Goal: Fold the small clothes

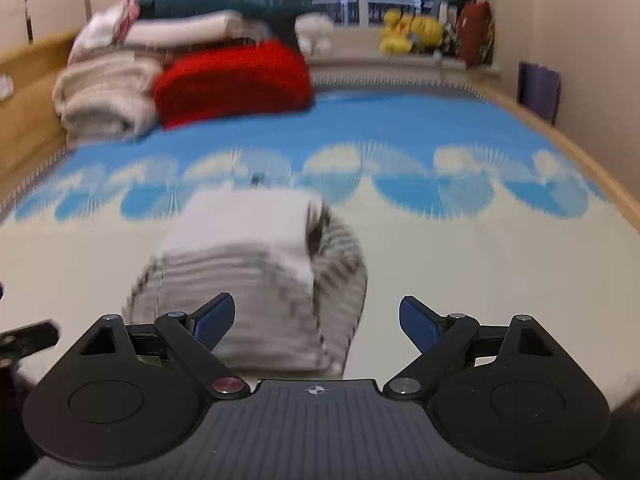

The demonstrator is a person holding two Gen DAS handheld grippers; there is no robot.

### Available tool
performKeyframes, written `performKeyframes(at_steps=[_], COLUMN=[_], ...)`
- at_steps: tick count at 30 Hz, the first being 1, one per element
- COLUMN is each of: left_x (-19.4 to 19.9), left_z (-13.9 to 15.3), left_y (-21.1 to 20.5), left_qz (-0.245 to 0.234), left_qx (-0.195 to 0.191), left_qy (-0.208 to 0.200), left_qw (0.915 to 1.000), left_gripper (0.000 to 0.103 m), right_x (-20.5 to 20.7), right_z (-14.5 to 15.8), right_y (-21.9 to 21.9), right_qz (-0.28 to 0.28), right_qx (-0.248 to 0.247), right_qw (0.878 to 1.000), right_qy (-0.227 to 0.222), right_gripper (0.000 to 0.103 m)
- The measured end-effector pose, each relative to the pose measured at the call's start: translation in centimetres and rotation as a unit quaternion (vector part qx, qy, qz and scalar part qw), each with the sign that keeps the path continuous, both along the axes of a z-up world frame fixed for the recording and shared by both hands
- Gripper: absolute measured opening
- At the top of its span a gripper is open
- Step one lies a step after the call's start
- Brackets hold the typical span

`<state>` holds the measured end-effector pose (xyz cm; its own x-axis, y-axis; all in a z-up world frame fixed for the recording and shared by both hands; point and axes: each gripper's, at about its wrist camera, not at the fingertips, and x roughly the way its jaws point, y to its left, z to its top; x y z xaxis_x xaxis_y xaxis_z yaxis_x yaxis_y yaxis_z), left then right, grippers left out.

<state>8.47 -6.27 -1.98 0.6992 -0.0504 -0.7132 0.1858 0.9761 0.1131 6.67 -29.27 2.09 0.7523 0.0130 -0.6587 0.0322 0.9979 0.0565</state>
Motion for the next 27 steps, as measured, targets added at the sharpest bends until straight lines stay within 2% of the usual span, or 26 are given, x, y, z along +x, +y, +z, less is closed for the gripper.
performKeyframes(at_steps=[1,3,6,11,15,22,27], left_x=[0.6,1.0,1.8,2.7,3.1,3.9,4.1], left_z=[-0.2,0.2,-0.2,-0.4,-0.7,-1.7,-1.7], left_y=[0.3,0.8,0.5,0.6,0.2,0.4,0.9], left_qz=[0.009,0.015,0.012,0.029,0.021,0.030,0.037], left_qx=[-0.017,-0.047,-0.036,-0.072,-0.068,-0.076,-0.088], left_qy=[0.016,-0.002,-0.013,-0.006,-0.009,0.019,0.024], left_qw=[0.9997,0.9988,0.9992,0.9970,0.9974,0.9965,0.9951], left_gripper=[0.102,0.102,0.102,0.102,0.102,0.102,0.102], right_x=[0.1,0.3,1.1,1.9,2.2,2.7,3.1], right_z=[-0.2,-0.5,-1.3,-2.1,-2.3,-2.9,-3.2], right_y=[0.4,1.2,1.9,1.5,1.1,1.1,1.1], right_qz=[0.007,0.027,0.039,0.025,0.021,0.021,0.016], right_qx=[-0.003,-0.023,-0.050,-0.035,-0.028,-0.031,-0.030], right_qw=[1.000,0.999,0.998,0.999,0.999,0.999,0.999], right_qy=[0.002,-0.005,-0.001,0.012,0.017,0.026,0.035], right_gripper=[0.090,0.090,0.090,0.090,0.090,0.090,0.090])
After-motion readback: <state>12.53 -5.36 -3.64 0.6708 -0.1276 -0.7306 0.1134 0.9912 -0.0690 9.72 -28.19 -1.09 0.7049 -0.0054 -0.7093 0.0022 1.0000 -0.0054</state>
